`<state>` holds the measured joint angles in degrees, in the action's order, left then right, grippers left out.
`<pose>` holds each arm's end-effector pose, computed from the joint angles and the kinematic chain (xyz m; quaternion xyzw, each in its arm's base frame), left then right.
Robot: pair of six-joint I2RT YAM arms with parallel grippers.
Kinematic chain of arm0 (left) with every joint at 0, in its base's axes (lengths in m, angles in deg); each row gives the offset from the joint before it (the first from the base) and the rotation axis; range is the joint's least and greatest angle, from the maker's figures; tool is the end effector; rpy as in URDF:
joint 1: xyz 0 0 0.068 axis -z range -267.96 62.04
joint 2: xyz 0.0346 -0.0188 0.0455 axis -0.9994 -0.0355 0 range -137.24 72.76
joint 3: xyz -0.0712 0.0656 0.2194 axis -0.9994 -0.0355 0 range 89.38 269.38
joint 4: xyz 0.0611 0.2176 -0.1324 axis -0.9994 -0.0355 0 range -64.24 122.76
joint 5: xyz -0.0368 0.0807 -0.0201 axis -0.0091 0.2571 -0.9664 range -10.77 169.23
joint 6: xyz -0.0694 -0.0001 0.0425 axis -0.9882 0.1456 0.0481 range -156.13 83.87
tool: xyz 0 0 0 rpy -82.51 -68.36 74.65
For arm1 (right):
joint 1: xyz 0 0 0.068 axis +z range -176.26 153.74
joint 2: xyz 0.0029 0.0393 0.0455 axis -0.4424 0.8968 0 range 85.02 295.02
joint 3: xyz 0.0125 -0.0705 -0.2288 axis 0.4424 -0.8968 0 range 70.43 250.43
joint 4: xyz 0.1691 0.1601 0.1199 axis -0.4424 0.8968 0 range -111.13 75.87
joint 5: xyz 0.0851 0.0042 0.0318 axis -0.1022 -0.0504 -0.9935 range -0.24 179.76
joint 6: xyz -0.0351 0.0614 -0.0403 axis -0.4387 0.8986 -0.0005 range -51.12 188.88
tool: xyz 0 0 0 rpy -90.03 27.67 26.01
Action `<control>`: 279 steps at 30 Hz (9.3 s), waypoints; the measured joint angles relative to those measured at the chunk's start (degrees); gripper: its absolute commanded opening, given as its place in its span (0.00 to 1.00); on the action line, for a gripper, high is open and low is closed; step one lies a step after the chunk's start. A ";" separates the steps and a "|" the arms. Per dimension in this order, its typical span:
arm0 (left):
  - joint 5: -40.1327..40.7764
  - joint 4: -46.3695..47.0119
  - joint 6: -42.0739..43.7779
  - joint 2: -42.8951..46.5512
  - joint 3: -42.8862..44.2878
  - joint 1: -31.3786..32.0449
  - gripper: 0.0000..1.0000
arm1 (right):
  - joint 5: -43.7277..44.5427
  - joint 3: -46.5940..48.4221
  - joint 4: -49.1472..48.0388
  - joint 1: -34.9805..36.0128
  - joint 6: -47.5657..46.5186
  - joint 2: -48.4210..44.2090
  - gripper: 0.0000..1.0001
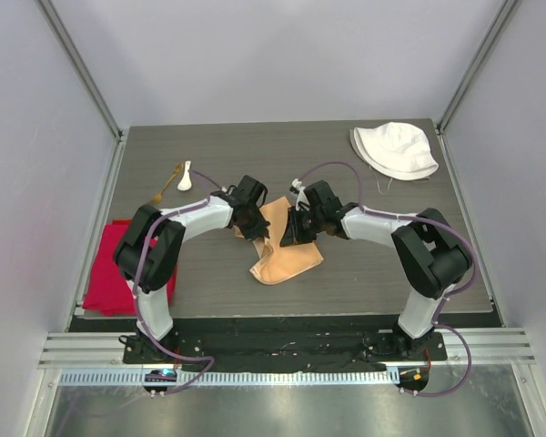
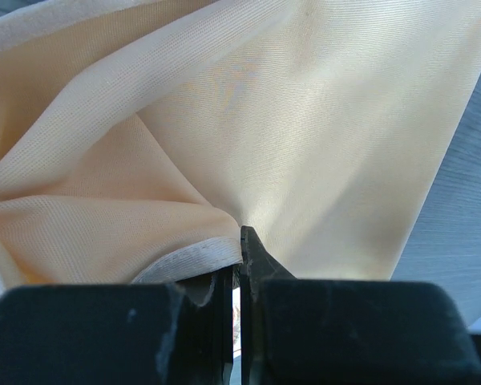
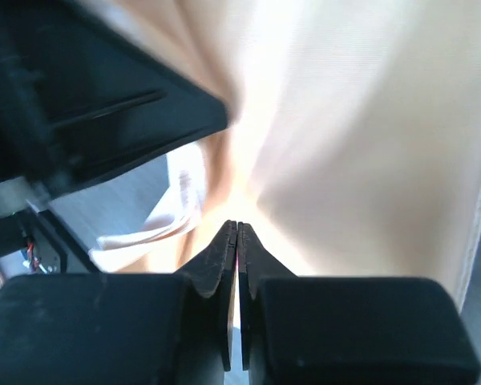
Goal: Fold the napkin into a case and place the utensils inside
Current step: Fold the lower triangle-folded napkin at the center of the board.
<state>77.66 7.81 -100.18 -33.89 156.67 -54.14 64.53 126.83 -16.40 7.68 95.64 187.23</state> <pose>0.3116 -0.2112 0.0940 -0.2513 0.9420 -0.1763 0.1359 0.2904 0.2318 0.0972 -0.1310 0.9122 0.3439 0.1804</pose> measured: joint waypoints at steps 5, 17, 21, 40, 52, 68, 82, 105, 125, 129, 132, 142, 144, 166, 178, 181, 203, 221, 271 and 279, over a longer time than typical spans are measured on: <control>-0.46 1.07 -0.07 -0.81 0.61 0.07 0.00 | -1.62 -0.15 -1.55 1.33 0.09 -3.02 0.10; -1.27 2.32 -0.46 -1.77 1.40 0.07 0.00 | -4.92 -0.15 -10.45 5.42 4.66 0.68 0.09; -1.31 2.45 -0.50 -1.86 1.40 0.07 0.00 | -4.66 -0.15 -10.67 5.77 5.09 2.58 0.09; -1.55 2.51 0.17 -3.61 3.80 0.57 0.00 | 2.01 -1.70 6.19 -1.05 -5.33 -2.75 0.04; -0.50 2.58 1.20 -4.39 4.98 1.42 0.00 | 2.82 2.54 6.19 -4.15 -6.69 -0.48 0.08; 0.31 -1.01 3.58 -4.37 9.42 1.49 0.00 | 0.74 5.44 -3.32 -4.79 -4.44 7.93 0.02; 0.46 -2.71 5.20 -10.54 15.56 2.27 0.00 | 0.33 3.39 -5.84 -4.81 -0.20 7.02 0.07; 1.05 -2.16 6.88 -10.58 15.37 2.82 0.36 | -2.43 -4.35 -6.56 -1.57 0.68 1.99 0.03; -8.07 -17.70 33.07 -3.21 29.00 -4.92 0.57 | -2.99 -5.14 -13.03 -2.49 1.88 3.56 0.02; -8.31 -21.44 39.54 -5.05 31.10 -7.96 0.49 | -3.02 -5.16 -13.05 -2.49 1.86 3.56 0.02; -8.44 -24.39 41.53 -6.67 31.26 -8.85 0.44 | -3.06 -5.20 -13.11 -2.49 1.84 3.56 0.02; -8.59 -13.29 26.99 -0.57 11.13 -10.29 0.79 | -3.21 -5.20 -13.25 -2.49 1.62 3.56 0.02; -8.22 -11.10 23.26 -0.20 9.62 -10.38 0.75 | -3.21 -5.20 -13.25 -2.49 1.60 3.56 0.01; -7.45 4.98 6.91 -4.98 10.54 -10.21 0.23 | -2.73 -5.20 -13.75 -1.40 1.49 3.58 0.02; -4.37 0.39 9.55 -5.07 16.96 -8.02 0.06 | -2.89 -2.10 -7.06 -4.96 1.38 1.62 0.19; -3.41 -1.57 10.75 -5.46 18.82 -7.45 0.03 | -3.02 1.86 -5.44 -7.80 0.81 1.57 0.19; 6.88 -14.86 9.92 -18.08 37.46 -0.63 0.00 | -2.97 20.04 -6.05 -10.51 0.70 19.85 0.01; 14.78 -12.59 3.26 -26.36 42.16 5.27 0.16 | -1.70 8.94 -7.32 -16.13 3.13 8.26 0.01; -14.82 48.02 13.70 -12.37 2.34 6.75 0.63 | -8.41 5.49 -2.71 -22.77 -2.93 6.01 0.27; -15.21 43.52 15.17 -9.03 2.36 6.49 0.54 | -6.47 3.87 -0.70 -22.38 -5.22 4.28 0.11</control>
<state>62.45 51.33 -85.01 -42.91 159.03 -47.65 58.06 130.70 -17.10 -14.70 90.42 191.51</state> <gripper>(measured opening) 0.622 0.150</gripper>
